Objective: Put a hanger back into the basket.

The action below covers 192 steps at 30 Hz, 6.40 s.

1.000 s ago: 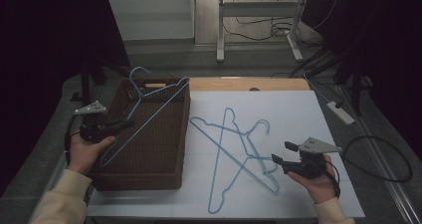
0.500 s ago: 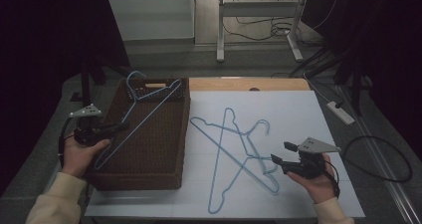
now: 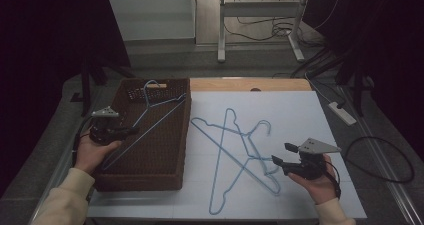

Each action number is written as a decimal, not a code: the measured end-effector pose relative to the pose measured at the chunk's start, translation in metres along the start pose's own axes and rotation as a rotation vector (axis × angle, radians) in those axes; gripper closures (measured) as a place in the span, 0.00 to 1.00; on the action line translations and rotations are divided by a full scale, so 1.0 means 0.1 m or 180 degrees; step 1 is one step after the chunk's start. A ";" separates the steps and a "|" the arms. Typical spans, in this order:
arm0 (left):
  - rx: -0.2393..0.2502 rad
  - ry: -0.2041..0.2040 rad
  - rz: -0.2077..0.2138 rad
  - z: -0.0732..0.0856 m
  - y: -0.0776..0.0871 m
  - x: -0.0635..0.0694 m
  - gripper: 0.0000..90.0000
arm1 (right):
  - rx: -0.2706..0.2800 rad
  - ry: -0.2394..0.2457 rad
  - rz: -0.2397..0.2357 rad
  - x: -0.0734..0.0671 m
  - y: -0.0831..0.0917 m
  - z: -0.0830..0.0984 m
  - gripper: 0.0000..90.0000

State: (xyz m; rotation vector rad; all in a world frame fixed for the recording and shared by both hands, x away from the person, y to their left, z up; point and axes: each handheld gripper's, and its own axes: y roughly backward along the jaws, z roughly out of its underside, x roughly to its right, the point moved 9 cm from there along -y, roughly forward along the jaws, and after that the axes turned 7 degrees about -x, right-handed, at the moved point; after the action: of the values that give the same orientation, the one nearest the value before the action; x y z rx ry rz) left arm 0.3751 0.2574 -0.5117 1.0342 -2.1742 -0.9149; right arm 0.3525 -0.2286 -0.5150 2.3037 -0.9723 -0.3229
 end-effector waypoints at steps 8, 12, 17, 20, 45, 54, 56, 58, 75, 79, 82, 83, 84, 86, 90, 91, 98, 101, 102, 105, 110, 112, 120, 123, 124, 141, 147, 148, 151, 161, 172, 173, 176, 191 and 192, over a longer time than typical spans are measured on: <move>-0.0277 0.0005 -0.0378 0.07 -0.10 -0.12 0.96 | -0.0022 -0.0003 -0.0008 0.00 -0.01 0.01 0.36; -0.0488 0.0003 -0.0592 0.11 -0.16 -0.19 0.95 | -0.0038 0.0009 -0.0009 -0.01 -0.02 0.01 0.36; -0.0598 -0.0053 -0.0783 0.11 -0.21 -0.23 0.94 | -0.0049 0.0011 -0.0008 -0.01 -0.04 0.02 0.36; -0.0618 -0.0058 -0.0852 0.11 -0.22 -0.27 0.93 | -0.0051 0.0009 -0.0010 -0.01 -0.04 0.02 0.36; 0.0462 -0.0223 -0.0363 -0.10 0.27 0.40 0.38 | -0.0049 -0.0017 -0.0013 0.01 -0.02 0.02 0.36; 0.0743 -0.0365 -0.0023 -0.10 0.34 0.86 0.36 | -0.0065 -0.0050 -0.0008 0.06 -0.01 0.03 0.35; 0.0751 -0.0403 0.0024 -0.09 0.32 0.94 0.36 | -0.0065 -0.0060 -0.0014 0.06 -0.01 0.03 0.35; 0.0756 -0.0434 0.0089 -0.08 0.30 1.04 0.36 | -0.0075 -0.0066 -0.0013 0.07 0.00 0.04 0.35; 0.0634 -0.0518 0.0282 0.00 0.06 1.45 0.35 | -0.0170 -0.0064 0.0034 0.09 -0.02 0.08 0.35; 0.0643 -0.0484 0.0281 -0.02 0.05 1.43 0.35 | -0.0189 -0.0057 0.0043 0.09 -0.03 0.09 0.35; 0.0699 -0.0409 0.0336 -0.03 0.04 1.43 0.35 | -0.0199 -0.0053 0.0051 0.09 -0.03 0.09 0.35; 0.0706 -0.0394 0.0372 -0.03 0.03 1.44 0.35 | -0.0200 -0.0050 0.0052 0.09 -0.03 0.09 0.35; 0.0696 -0.0406 0.0352 -0.03 0.02 1.44 0.36 | -0.0197 -0.0047 0.0053 0.09 -0.03 0.09 0.35; 0.0680 -0.0429 0.0326 -0.03 0.01 1.44 0.36 | -0.0191 -0.0047 0.0057 0.09 -0.03 0.09 0.35; 0.0675 -0.0476 0.0267 -0.02 0.00 1.43 0.36 | -0.0184 -0.0052 0.0069 0.09 -0.02 0.09 0.35; 0.0683 -0.0477 0.0260 -0.02 0.00 1.42 0.36 | -0.0186 -0.0049 0.0070 0.09 -0.01 0.09 0.35; 0.0727 -0.0483 0.0265 -0.01 0.01 1.42 0.36 | -0.0185 -0.0036 0.0093 0.08 0.00 0.07 0.35; 0.0731 -0.0501 0.0236 0.00 -0.01 1.40 0.36 | -0.0191 -0.0053 0.0092 0.08 0.00 0.08 0.35; 0.0734 -0.0493 0.0242 0.00 -0.01 1.40 0.36 | -0.0194 -0.0062 0.0093 0.08 -0.01 0.08 0.35; 0.0757 -0.0501 0.0234 0.00 -0.02 1.39 0.35 | -0.0211 -0.0086 0.0091 0.09 -0.02 0.09 0.34; 0.0809 -0.0530 0.0219 0.01 -0.01 1.38 0.35 | -0.0251 -0.0141 0.0101 0.10 -0.05 0.10 0.34; 0.0810 -0.0531 0.0219 0.01 -0.01 1.37 0.35 | -0.0282 -0.0166 0.0117 0.10 -0.06 0.11 0.34; 0.0821 -0.0578 0.0138 0.01 0.00 1.38 0.35 | -0.0395 -0.0194 0.0155 0.09 -0.11 0.05 0.33; 0.0831 -0.0573 0.0133 0.02 0.02 1.37 0.35 | -0.0475 -0.0169 0.0148 0.06 -0.15 0.00 0.32; 0.0831 -0.0574 0.0127 0.02 0.02 1.37 0.35 | -0.0503 -0.0160 0.0141 0.05 -0.17 -0.02 0.32; 0.0822 -0.0561 0.0128 0.02 0.01 1.37 0.35 | -0.1006 -0.0085 0.0130 0.03 -0.55 -0.21 0.33; 0.0803 -0.0568 0.0122 0.03 -0.01 1.37 0.35 | -0.1240 -0.0118 0.0137 0.06 -0.75 -0.23 0.35; 0.0803 -0.0568 0.0125 0.03 -0.01 1.38 0.35 | -0.1294 -0.0138 0.0138 0.06 -0.79 -0.24 0.36; 0.0796 -0.0570 0.0122 0.03 -0.02 1.38 0.35 | -0.1441 -0.0148 0.0156 0.07 -0.90 -0.23 0.39; 0.0781 -0.0570 0.0114 0.04 -0.03 1.37 0.35 | -0.1778 -0.0236 0.0193 0.10 -1.14 -0.13 0.49; 0.0784 -0.0579 0.0115 0.03 -0.03 1.37 0.35 | -0.1988 -0.0192 0.0367 0.06 -1.22 -0.11 0.71; 0.0785 -0.0579 0.0114 0.03 -0.02 1.37 0.35 | -0.2013 -0.0204 0.0386 0.05 -1.22 -0.12 0.74; 0.0787 -0.0580 0.0111 0.03 -0.02 1.37 0.35 | -0.2089 -0.0190 0.0441 0.02 -1.24 -0.14 0.82; 0.0805 -0.0593 0.0108 0.03 0.01 1.38 0.35 | -0.2145 -0.0547 0.0463 0.03 -1.24 -0.14 0.97; 0.0807 -0.0592 0.0103 0.03 0.01 1.37 0.35 | -0.2111 -0.0538 0.0476 0.05 -1.22 -0.14 0.97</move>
State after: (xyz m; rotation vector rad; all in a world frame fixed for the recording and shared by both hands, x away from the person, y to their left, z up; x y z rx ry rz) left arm 0.2977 0.1469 -0.4866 1.0623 -2.5051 -0.7601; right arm 0.4312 -0.1599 -0.5800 1.6136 -0.9341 -0.6720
